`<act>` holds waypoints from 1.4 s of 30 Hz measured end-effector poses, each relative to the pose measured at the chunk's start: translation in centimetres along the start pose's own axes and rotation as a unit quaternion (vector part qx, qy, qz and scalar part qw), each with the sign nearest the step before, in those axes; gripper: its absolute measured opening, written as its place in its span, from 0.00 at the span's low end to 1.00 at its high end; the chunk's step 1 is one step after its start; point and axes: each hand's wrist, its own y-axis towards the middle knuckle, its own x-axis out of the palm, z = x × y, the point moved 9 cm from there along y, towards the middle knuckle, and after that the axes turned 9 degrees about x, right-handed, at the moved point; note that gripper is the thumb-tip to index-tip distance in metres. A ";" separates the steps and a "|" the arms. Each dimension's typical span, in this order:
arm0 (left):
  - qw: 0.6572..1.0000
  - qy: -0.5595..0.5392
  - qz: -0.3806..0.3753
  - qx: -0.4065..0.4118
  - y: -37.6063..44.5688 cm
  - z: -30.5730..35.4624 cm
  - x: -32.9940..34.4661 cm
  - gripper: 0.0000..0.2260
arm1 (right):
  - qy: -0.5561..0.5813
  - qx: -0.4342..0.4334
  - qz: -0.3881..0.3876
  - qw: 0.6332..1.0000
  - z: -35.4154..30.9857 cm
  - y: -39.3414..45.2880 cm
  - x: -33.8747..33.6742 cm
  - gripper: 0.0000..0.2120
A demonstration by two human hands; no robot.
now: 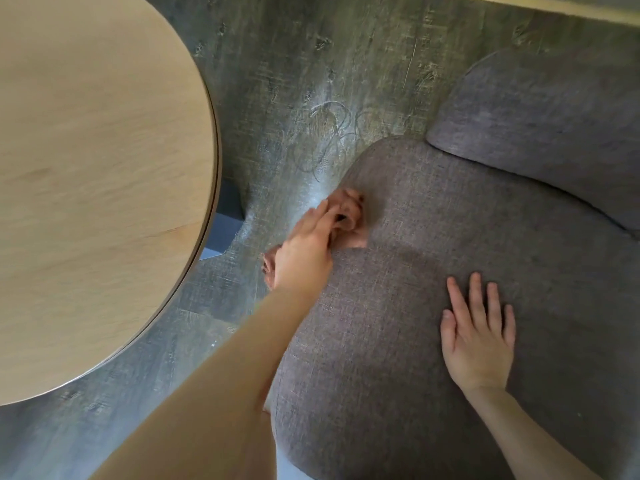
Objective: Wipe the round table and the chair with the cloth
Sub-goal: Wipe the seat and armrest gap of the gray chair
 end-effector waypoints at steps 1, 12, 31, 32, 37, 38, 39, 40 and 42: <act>1.000 0.012 -0.022 -0.016 -0.5 -0.7 0.8 0.29 | -0.002 -0.003 0.000 1.000 -0.1 -0.1 0.0 0.23; 0.948 -0.002 -0.207 -0.243 -21.2 -13.5 3.1 0.24 | -0.006 0.001 -0.014 1.000 -0.1 -0.2 0.1 0.25; 0.967 0.134 0.038 0.215 -7.5 -0.2 2.1 0.23 | 0.007 0.001 -0.031 1.000 -0.1 -0.1 -0.1 0.24; 0.971 0.126 0.030 0.200 -8.6 -1.7 1.8 0.23 | 0.008 0.003 -0.034 0.999 -0.1 -0.1 -0.1 0.24; 0.997 0.040 -0.060 -0.039 -10.2 -9.0 -0.9 0.28 | 0.004 0.003 -0.063 0.998 -0.1 -0.1 -0.1 0.24; 0.989 0.016 -0.041 -0.138 -9.7 -10.8 -2.1 0.27 | 0.003 0.002 -0.066 0.998 -0.1 -0.1 0.0 0.24; 0.978 -0.004 0.002 -0.210 -9.1 -11.5 -3.5 0.25 | 0.003 0.002 -0.066 0.998 0.0 -0.1 0.1 0.24; 0.970 -0.026 0.054 -0.236 -8.0 -11.0 -4.6 0.23 | 0.003 0.004 -0.067 0.998 -0.1 0.0 0.1 0.24; 0.976 -0.070 0.115 -0.171 -5.0 -7.0 -5.2 0.25 | 0.002 0.002 -0.070 0.998 -0.2 -0.1 0.2 0.24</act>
